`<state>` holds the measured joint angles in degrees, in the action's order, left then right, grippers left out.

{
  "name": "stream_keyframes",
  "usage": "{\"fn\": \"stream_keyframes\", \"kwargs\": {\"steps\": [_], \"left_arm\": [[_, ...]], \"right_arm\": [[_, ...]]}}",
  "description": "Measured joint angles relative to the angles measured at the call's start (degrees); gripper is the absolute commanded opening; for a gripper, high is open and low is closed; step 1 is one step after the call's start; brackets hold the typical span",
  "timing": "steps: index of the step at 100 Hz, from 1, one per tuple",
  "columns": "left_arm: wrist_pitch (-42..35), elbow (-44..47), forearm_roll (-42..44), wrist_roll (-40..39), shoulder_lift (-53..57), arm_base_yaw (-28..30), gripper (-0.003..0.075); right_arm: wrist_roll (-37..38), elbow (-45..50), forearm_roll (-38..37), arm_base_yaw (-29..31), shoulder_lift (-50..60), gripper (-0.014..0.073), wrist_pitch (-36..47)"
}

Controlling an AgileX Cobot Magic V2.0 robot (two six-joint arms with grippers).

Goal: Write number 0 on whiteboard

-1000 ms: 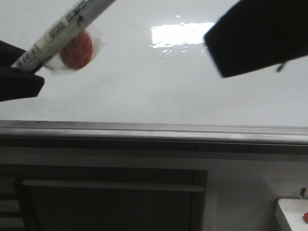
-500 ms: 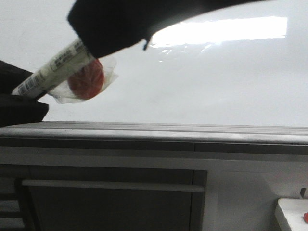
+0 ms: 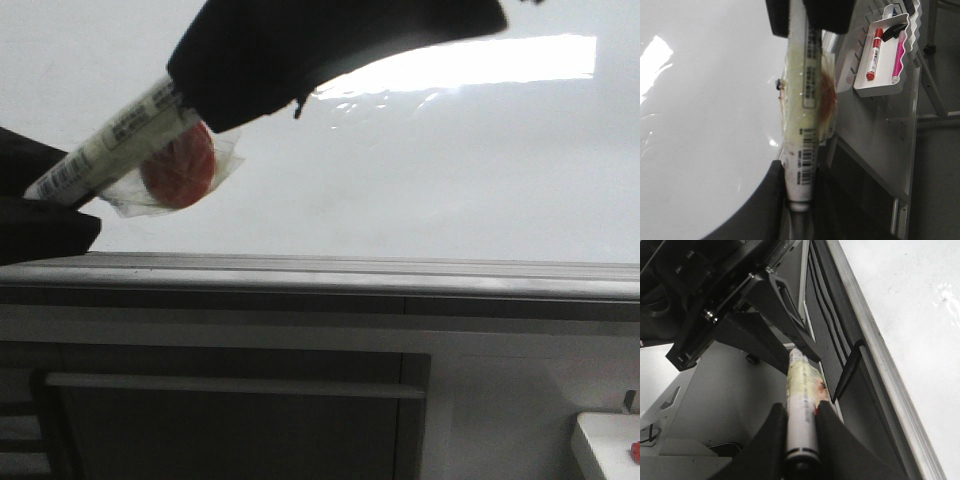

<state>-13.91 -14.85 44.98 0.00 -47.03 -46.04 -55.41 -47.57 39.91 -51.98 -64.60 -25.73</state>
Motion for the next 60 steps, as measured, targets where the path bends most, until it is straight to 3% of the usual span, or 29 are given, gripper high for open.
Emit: {"fn": "stream_keyframes", "kwargs": {"steps": [5,12,24,34,47,60], "left_arm": [[-0.22,0.10,0.00,0.00,0.00,0.00,0.0000],[-0.25,0.08,0.00,0.00,0.00,0.00,0.0092],[-0.88,0.08,-1.01,0.00,0.00,0.00,0.0391],[-1.76,0.08,-5.13,0.00,1.21,0.00,0.0549],[-0.86,-0.16,-9.19,0.00,6.13,0.00,0.0542],[0.53,-0.39,-15.50,0.00,13.60,0.00,0.0452]], "right_arm": [[0.01,0.00,0.00,0.00,0.00,-0.0071,-0.13],[0.01,0.00,0.00,0.00,0.00,-0.0071,-0.13],[-0.13,0.00,0.00,0.00,0.00,-0.0071,-0.35],[-0.13,0.00,0.00,0.00,0.00,-0.0071,-0.35],[-0.13,0.00,0.00,0.00,0.00,-0.0071,1.18],[-0.13,0.00,0.00,0.00,-0.15,-0.0071,1.74]]}}
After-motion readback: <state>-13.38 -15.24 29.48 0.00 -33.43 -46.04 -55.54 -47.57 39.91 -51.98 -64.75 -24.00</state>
